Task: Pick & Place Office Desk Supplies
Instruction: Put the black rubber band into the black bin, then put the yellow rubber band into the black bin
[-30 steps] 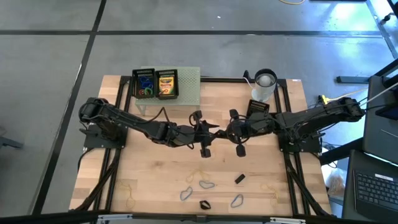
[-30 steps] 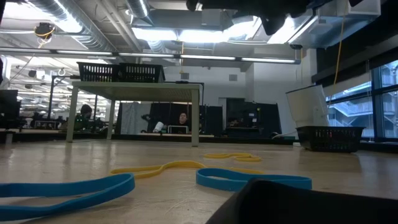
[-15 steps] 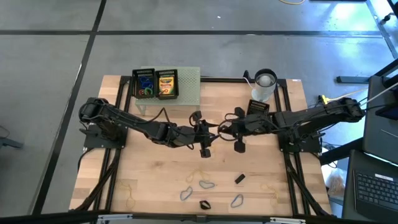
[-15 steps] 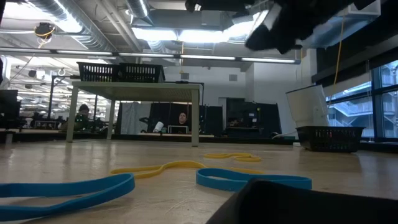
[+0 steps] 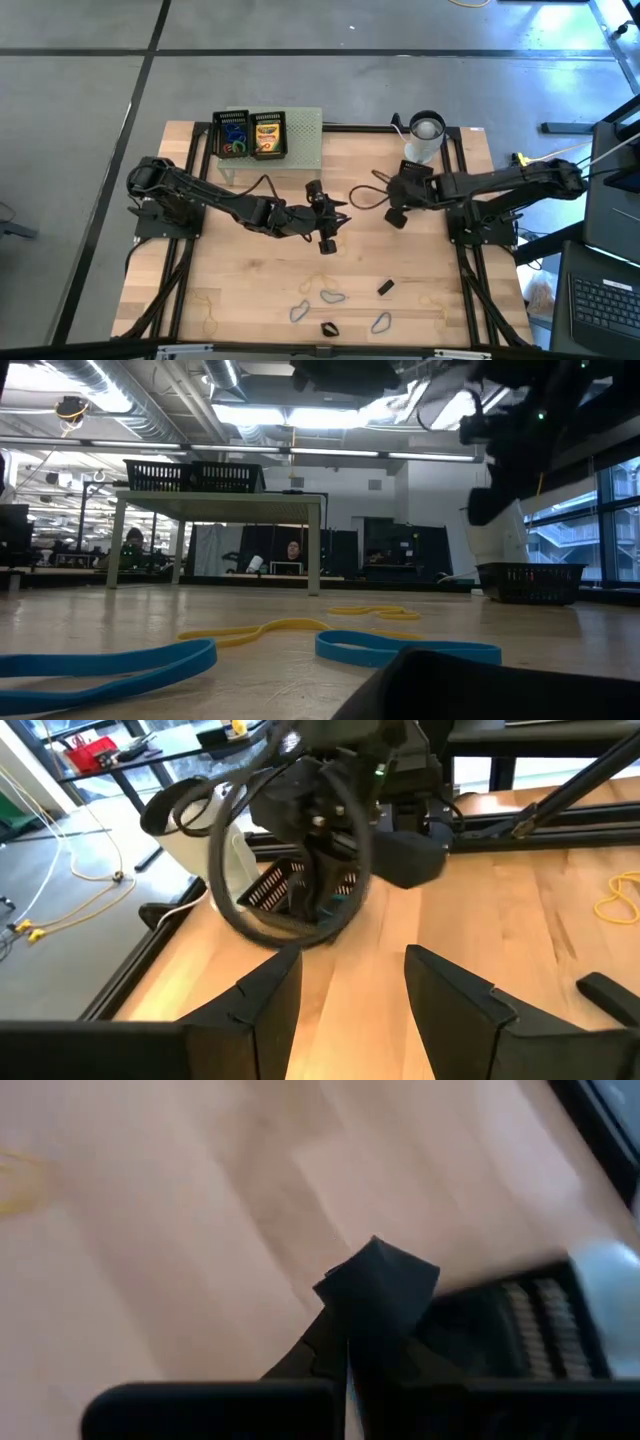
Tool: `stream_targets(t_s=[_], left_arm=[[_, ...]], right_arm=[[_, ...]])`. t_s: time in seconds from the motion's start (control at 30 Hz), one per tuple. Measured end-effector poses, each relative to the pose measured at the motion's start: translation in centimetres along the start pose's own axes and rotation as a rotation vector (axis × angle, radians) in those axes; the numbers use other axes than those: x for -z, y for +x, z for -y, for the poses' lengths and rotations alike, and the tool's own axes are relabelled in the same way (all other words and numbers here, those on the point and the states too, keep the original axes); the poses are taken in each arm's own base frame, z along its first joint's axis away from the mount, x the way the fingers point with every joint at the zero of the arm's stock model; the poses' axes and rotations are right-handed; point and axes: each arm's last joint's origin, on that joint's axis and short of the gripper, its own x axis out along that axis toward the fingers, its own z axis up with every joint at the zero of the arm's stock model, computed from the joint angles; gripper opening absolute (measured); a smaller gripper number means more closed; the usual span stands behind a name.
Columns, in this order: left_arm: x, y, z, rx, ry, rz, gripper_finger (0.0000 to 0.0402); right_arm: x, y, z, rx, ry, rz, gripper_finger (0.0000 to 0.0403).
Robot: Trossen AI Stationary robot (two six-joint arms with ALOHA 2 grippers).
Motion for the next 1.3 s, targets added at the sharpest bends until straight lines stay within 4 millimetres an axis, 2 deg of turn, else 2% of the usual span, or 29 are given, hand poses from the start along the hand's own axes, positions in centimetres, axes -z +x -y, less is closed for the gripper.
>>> stream_targets(t_s=[0.13,0.3,0.5,0.63,0.8,1.17,1.3], left_arm=[[0.1,0.0,0.0,0.000,-0.014,-0.013,0.0173],[0.3,0.0,0.0,0.000,-0.028,-0.024,0.0173],[0.6,0.0,0.0,0.000,-0.023,-0.052,0.0173],[0.6,0.0,0.0,0.000,-0.030,-0.053,0.0173],[0.6,0.0,0.0,0.000,-0.029,-0.057,0.0173],[1.8,-0.1,-0.1,-0.009,-0.049,-0.164,0.0173],[2.0,-0.2,-0.1,-0.011,-0.040,-0.186,0.0173]], right_arm=[[0.6,0.2,1.2,0.088,0.089,-0.083,0.0007],[1.4,1.3,2.0,0.147,0.221,-0.109,0.0008],[3.0,2.7,2.8,0.207,0.308,-0.163,0.0009],[3.2,3.0,3.1,0.234,0.333,-0.159,0.0020],[3.1,3.0,3.0,0.230,0.313,-0.150,0.0059],[3.1,3.0,3.0,0.229,0.305,-0.151,0.0185],[3.1,3.0,3.0,0.229,0.305,-0.152,0.0216]])
